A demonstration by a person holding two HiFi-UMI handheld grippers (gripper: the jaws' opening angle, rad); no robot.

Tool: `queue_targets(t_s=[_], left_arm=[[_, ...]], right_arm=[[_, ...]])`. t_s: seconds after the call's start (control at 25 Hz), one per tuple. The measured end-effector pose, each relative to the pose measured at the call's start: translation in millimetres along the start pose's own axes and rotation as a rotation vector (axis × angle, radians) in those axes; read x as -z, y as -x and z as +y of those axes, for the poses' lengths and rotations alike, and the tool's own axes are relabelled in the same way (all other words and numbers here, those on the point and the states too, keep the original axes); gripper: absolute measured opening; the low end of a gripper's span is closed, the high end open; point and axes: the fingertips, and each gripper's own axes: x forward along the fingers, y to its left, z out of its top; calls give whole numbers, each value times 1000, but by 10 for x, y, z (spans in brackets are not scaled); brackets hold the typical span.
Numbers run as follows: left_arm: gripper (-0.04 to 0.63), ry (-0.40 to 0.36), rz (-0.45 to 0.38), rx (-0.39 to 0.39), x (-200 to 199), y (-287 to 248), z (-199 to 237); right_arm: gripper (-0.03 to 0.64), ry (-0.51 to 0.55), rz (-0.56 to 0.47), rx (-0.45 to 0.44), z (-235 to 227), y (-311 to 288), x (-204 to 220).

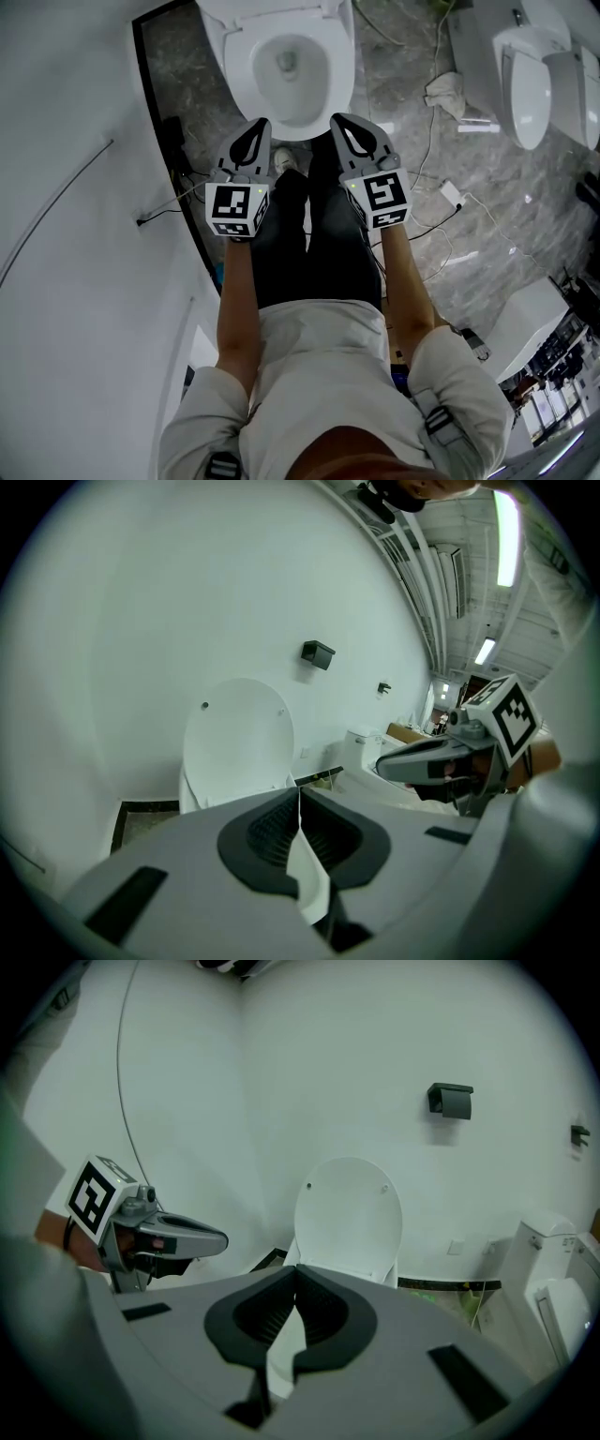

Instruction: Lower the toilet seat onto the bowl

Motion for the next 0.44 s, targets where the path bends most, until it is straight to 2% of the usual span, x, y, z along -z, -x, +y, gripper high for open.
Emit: queue_targets(t_s=[0.44], left_arm=[[26, 11, -14, -21, -96, 51, 53]], right_arm=[[21, 12, 1, -15, 34, 12, -80]])
